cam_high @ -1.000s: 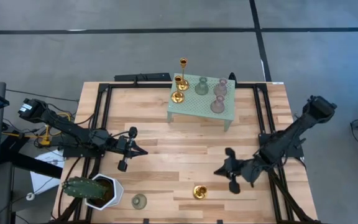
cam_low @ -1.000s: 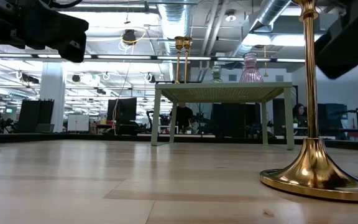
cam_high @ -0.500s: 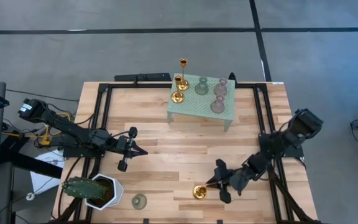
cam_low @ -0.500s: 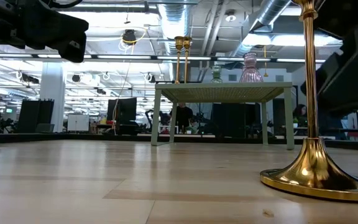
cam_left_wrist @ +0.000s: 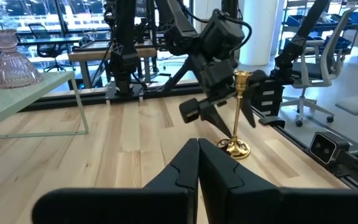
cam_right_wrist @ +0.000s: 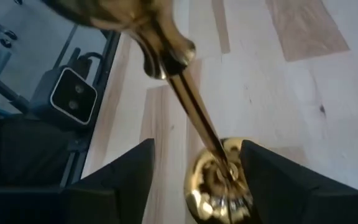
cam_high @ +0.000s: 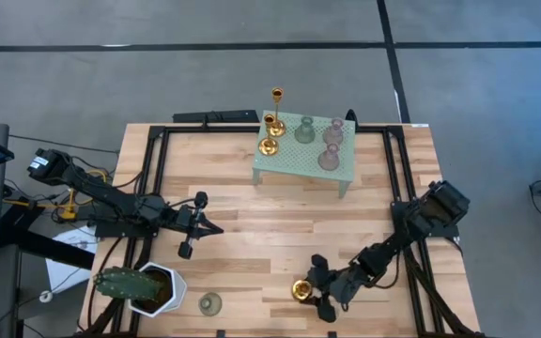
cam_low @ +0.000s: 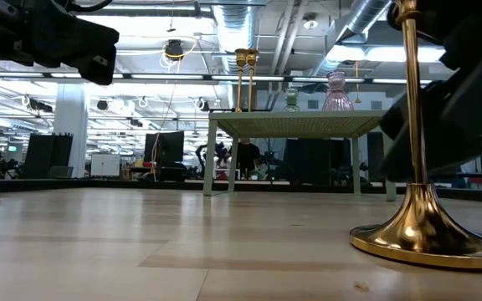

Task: Pick & Place candle stick holders
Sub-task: Put the golden candle holder on the shelf aligned with the other golden candle holders

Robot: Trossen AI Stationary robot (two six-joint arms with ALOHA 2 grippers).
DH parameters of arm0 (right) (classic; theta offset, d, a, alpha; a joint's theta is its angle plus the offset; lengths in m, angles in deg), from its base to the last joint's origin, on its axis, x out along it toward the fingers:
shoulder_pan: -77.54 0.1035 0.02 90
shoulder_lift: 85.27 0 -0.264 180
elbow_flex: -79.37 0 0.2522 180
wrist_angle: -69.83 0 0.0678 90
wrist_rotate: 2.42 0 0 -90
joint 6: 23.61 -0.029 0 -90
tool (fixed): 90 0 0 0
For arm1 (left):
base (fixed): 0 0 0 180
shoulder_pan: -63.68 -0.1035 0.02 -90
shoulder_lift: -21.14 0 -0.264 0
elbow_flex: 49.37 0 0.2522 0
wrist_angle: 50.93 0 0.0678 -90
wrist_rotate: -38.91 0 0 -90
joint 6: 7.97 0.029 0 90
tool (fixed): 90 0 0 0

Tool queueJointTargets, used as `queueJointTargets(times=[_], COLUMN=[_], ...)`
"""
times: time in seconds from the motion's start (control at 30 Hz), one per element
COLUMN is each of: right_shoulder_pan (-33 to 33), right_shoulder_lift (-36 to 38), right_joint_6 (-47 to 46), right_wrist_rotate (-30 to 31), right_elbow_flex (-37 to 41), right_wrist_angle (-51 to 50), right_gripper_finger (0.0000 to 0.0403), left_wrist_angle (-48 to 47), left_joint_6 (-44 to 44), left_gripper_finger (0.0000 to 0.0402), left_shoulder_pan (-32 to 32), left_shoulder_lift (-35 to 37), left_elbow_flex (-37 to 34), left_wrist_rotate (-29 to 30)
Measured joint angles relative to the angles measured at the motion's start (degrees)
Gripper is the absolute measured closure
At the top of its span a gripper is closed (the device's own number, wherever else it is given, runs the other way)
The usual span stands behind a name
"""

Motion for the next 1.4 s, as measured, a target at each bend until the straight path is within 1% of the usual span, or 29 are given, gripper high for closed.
queueJointTargets(times=[0.13,0.23,0.33,0.5,0.57,0.7,0.8,0.97,1.1,1.27,1.4], right_shoulder_pan=[-0.17,-0.52,-0.89,-1.53,-1.59,-2.53,-4.0,-6.88,-8.98,-12.69,-17.05], right_shoulder_lift=[-1.75,-2.78,-3.51,-3.43,-2.96,-1.47,0.64,4.69,7.61,9.45,10.23], right_joint_6=[-0.21,-2.11,-2.8,-2.68,-1.49,-0.42,1.29,5.09,9.04,13.09,13.46], right_wrist_rotate=[0.19,0.43,0.56,1.17,1.47,0.81,0.6,3.05,6.04,9.59,9.61], right_elbow_flex=[-1.35,-1.38,-1.38,-1.53,-1.62,-1.5,-1.38,-1.38,-1.41,-1.41,-1.41], right_wrist_angle=[-0.04,-0.16,-0.17,0.3,0.49,-1.2,-3.57,-5.43,-5.06,-3.51,-2.94], right_gripper_finger=[0.0184,0.0212,0.0258,0.036,0.0387,0.0387,0.0396,0.0397,0.0397,0.0399,0.04], left_wrist_angle=[0.0,0.0,0.0,0.02,0.02,0.01,0.0,0.0,0.02,0.02,0.02], left_joint_6=[-0.02,-0.04,-0.02,-0.02,-0.04,-0.02,-0.02,-0.02,-0.02,-0.02,-0.03], left_gripper_finger=[0.0394,0.0394,0.0394,0.0394,0.0394,0.0394,0.0394,0.0394,0.0394,0.0394,0.0394], left_shoulder_pan=[-0.01,-0.01,-0.01,-0.01,-0.01,-0.01,-0.01,-0.01,0.01,0.0,-0.01], left_shoulder_lift=[0.0,0.0,0.0,0.0,0.0,0.0,0.0,0.0,0.0,0.0,0.0], left_elbow_flex=[0.0,0.0,0.0,0.0,0.0,0.0,0.0,0.0,0.0,0.0,0.0], left_wrist_rotate=[-0.02,-0.02,-0.02,-0.02,-0.02,-0.02,-0.01,-0.02,-0.02,-0.02,-0.01])
